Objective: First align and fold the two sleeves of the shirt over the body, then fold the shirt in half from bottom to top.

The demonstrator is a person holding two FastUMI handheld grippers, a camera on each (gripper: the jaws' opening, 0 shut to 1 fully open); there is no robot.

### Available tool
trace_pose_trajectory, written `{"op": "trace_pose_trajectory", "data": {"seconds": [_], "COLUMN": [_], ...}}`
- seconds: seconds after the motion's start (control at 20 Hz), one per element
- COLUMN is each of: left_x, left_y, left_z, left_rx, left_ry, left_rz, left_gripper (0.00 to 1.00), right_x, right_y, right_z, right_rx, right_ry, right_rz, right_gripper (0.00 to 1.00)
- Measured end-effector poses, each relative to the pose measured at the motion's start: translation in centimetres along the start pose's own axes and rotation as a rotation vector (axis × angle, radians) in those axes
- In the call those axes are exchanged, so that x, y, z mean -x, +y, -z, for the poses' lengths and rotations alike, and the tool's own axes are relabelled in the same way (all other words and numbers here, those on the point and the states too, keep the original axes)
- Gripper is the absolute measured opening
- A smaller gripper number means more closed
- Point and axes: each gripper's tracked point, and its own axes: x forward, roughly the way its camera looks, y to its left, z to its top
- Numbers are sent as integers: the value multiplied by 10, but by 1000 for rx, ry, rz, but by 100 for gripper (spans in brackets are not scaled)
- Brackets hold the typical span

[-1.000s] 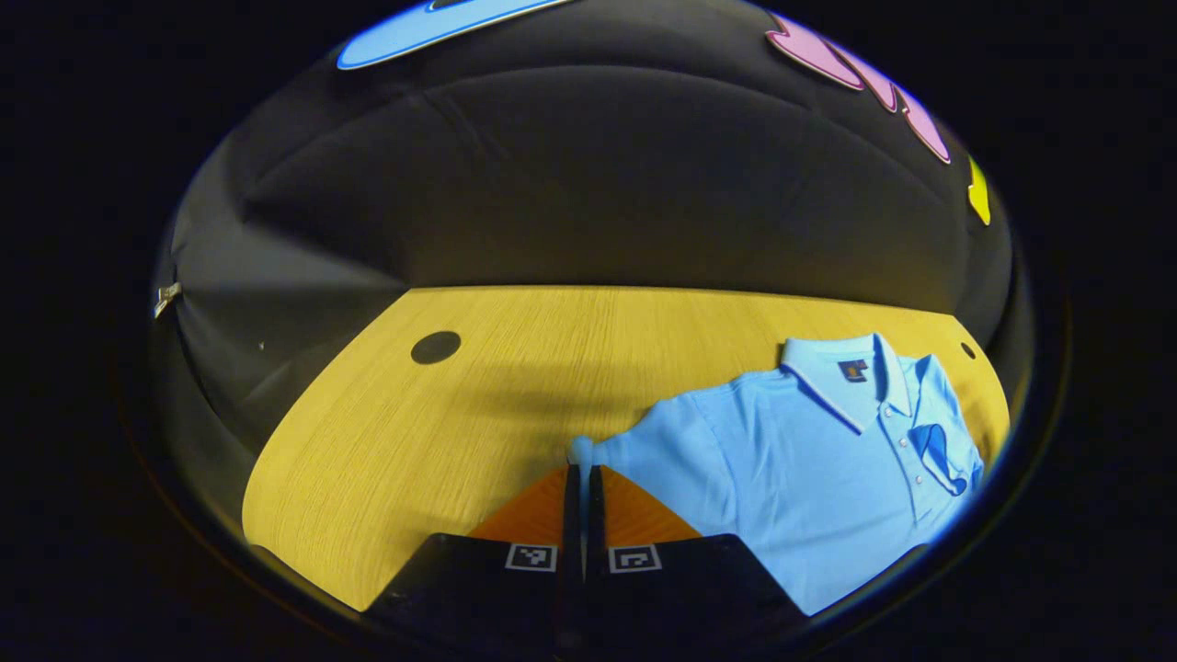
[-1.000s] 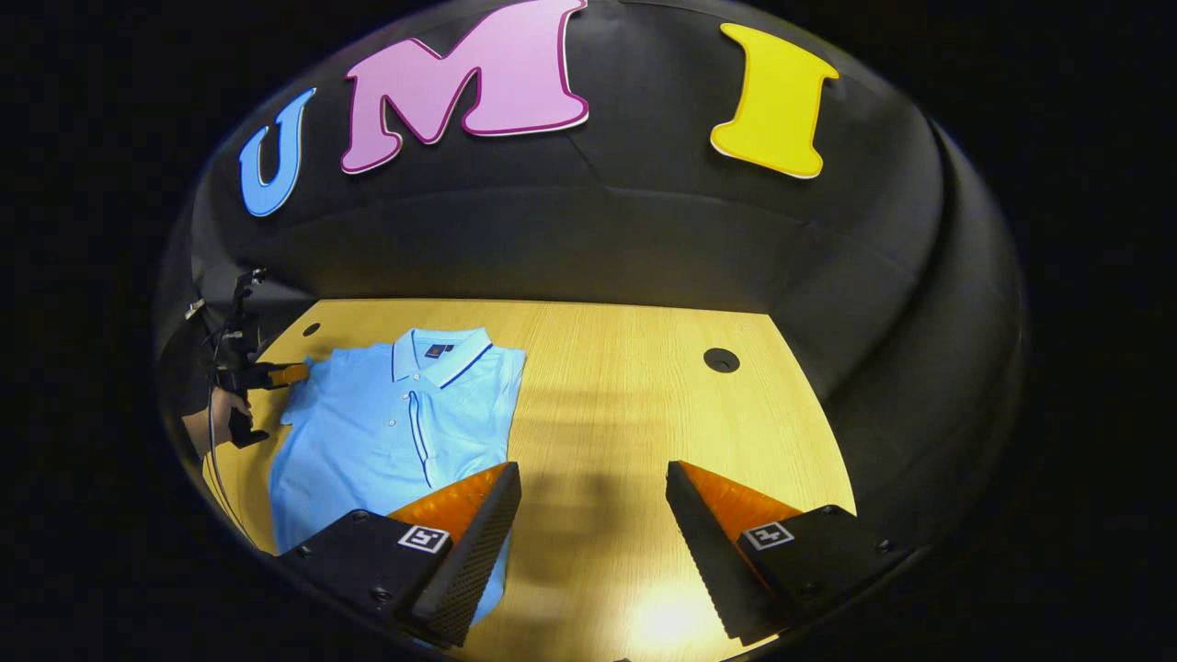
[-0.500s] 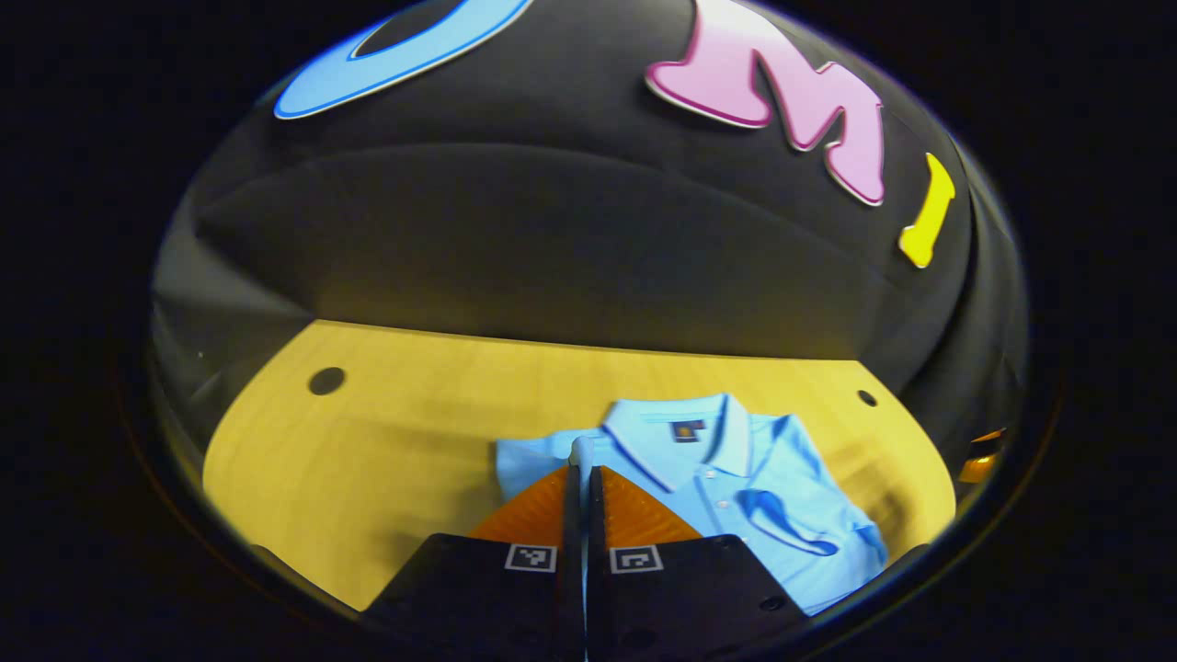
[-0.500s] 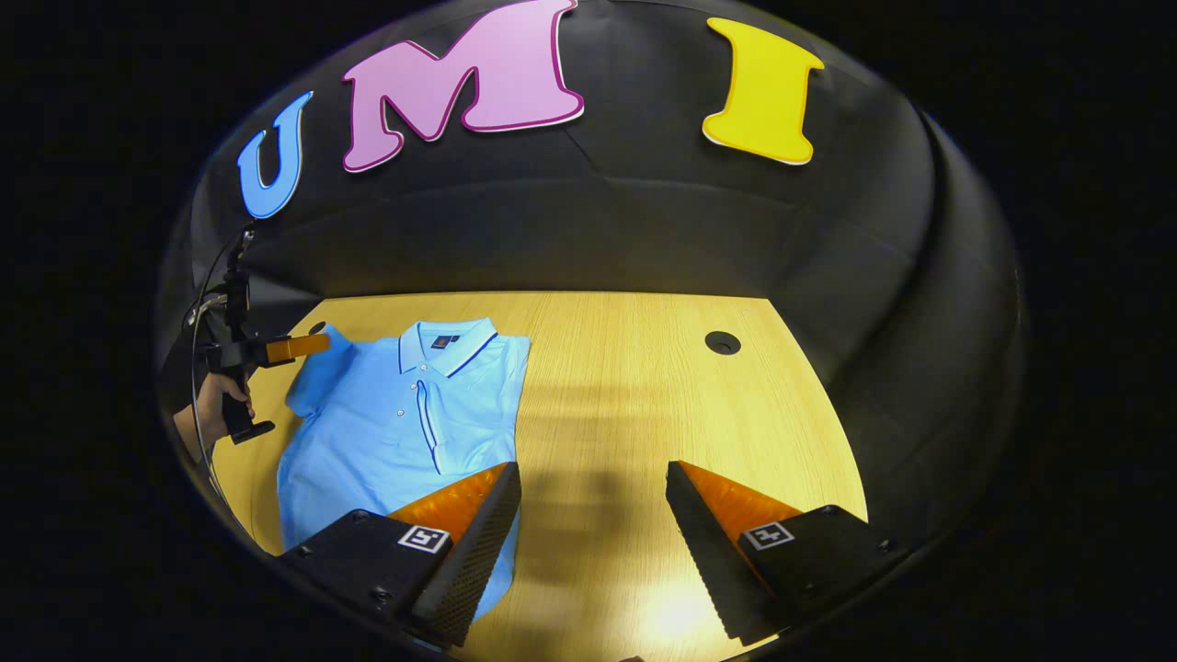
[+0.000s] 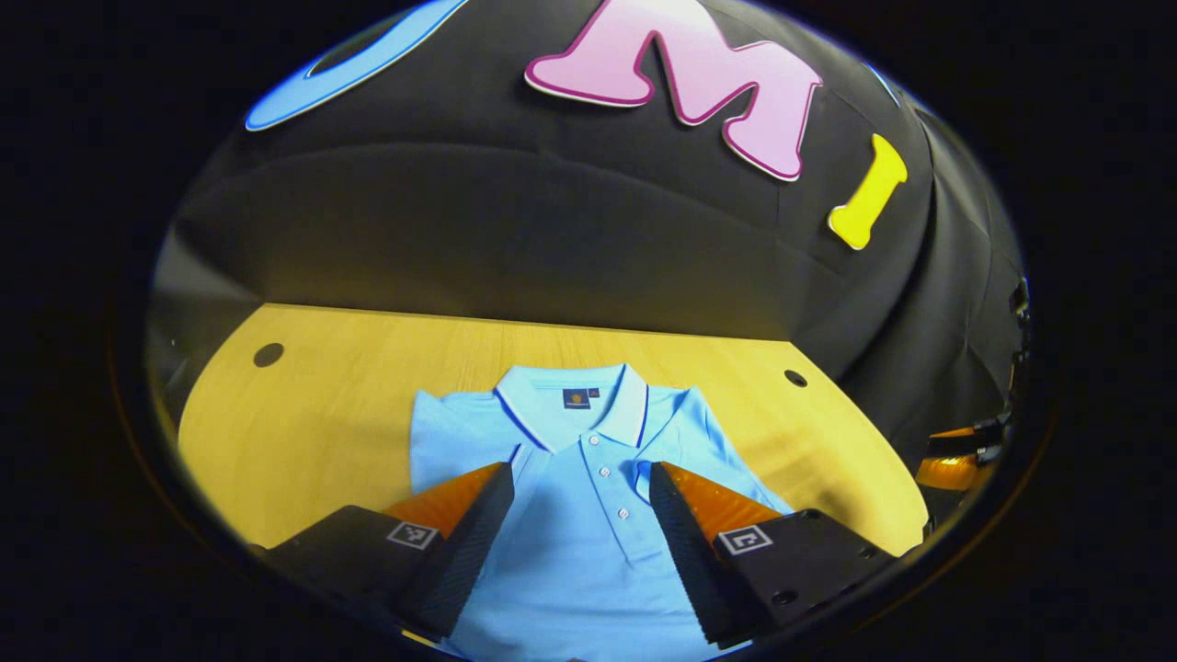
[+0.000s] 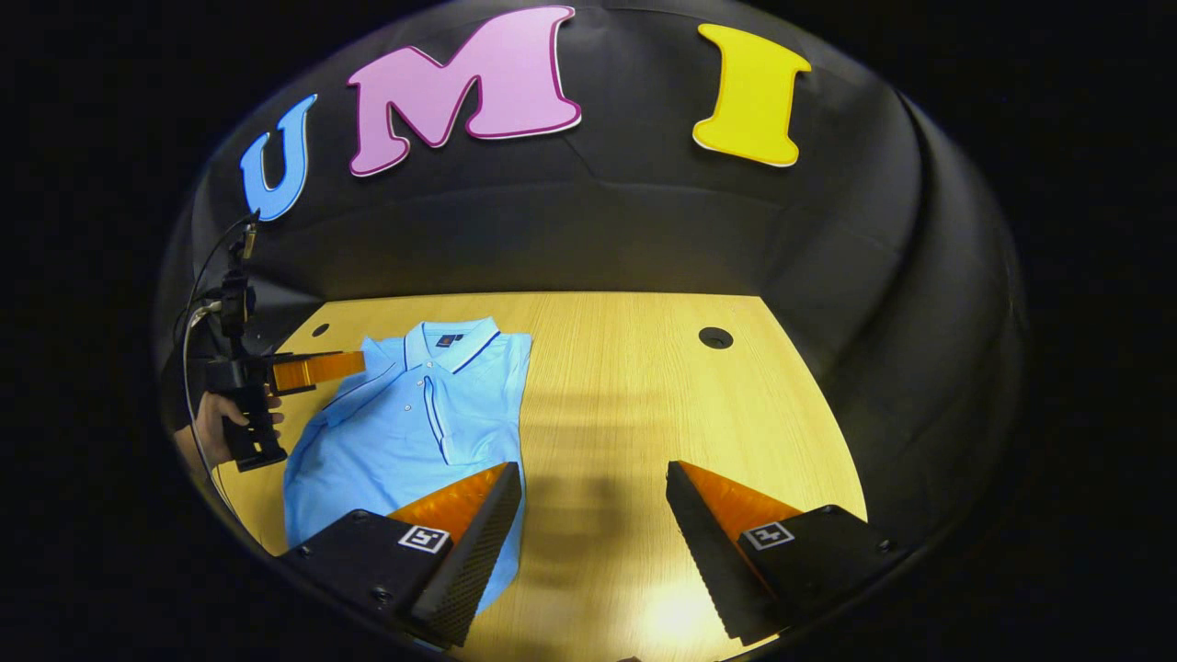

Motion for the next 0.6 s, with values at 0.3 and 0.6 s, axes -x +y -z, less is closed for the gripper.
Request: {"op": "trace_pose_trajectory", "data": {"seconds": [0.3, 0.6], "left_x": [92, 189], "left_y": [-3, -13], "left_z": [29, 65], "left_rx": [-76, -110], "left_ry": [-12, -29], "left_rz": [-48, -73], "left_gripper": [98, 98], "right_x": [29, 66], "right_y": [32, 68], "right_z": [36, 86], "right_rx": [-29, -34], "right_ry": [30, 82], "right_rz": [-27, -55], "right_gripper": [99, 99]}}
